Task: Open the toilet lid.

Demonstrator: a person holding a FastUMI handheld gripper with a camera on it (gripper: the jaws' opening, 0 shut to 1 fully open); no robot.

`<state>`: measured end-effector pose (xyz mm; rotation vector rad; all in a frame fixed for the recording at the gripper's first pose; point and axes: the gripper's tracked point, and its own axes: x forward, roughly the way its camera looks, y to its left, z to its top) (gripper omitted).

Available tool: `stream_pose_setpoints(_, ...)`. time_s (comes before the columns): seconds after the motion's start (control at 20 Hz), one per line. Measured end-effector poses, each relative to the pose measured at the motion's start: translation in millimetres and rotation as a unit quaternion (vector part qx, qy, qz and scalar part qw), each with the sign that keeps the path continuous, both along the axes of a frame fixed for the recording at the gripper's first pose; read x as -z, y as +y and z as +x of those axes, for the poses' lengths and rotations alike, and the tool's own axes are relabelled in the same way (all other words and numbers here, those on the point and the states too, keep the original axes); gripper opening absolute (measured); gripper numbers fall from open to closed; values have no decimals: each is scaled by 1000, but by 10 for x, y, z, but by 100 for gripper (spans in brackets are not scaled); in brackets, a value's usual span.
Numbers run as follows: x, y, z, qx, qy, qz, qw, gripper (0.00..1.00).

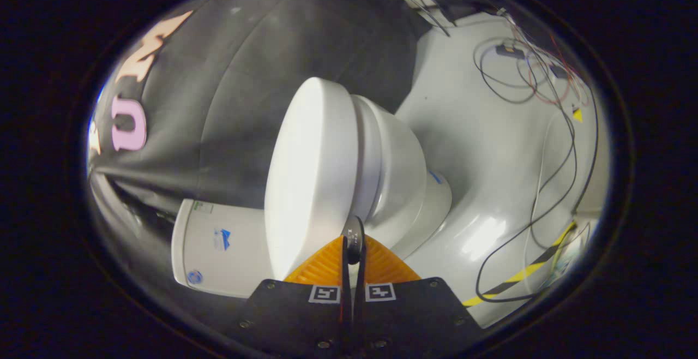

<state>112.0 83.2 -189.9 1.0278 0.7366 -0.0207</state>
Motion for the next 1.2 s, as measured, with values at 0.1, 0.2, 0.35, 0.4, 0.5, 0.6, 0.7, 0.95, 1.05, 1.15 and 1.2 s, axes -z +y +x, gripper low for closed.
stream_pose_setpoints(0.1, -85, -6, -46, -3, -2, -3, 1000, 2)
stream_pose_setpoints(0.2, -118, 0, -40, -15, -4, -28, 999, 1)
stream_pose_setpoints(0.35, -198, -8, -42, -18, -13, -31, 999, 2)
stream_pose_setpoints(0.4, -213, -23, -33, -18, -16, -31, 999, 1)
stream_pose_setpoints(0.5, -256, -26, -58, -18, -17, -34, 999, 2)
stream_pose_setpoints(0.6, -304, -22, -63, -19, -19, -36, 999, 2)
stream_pose_setpoints(0.7, -385, -3, -78, -17, -24, -36, 999, 1)
stream_pose_setpoints(0.95, -675, 87, -88, -29, -58, -60, 996, 1)
stream_pose_setpoints(1.05, -780, 140, -104, -32, -74, -65, 995, 1)
stream_pose_setpoints(1.15, -883, 163, -126, -29, -87, -50, 995, 1)
stream_pose_setpoints(1.2, -924, 191, -133, -27, -94, -42, 994, 1)
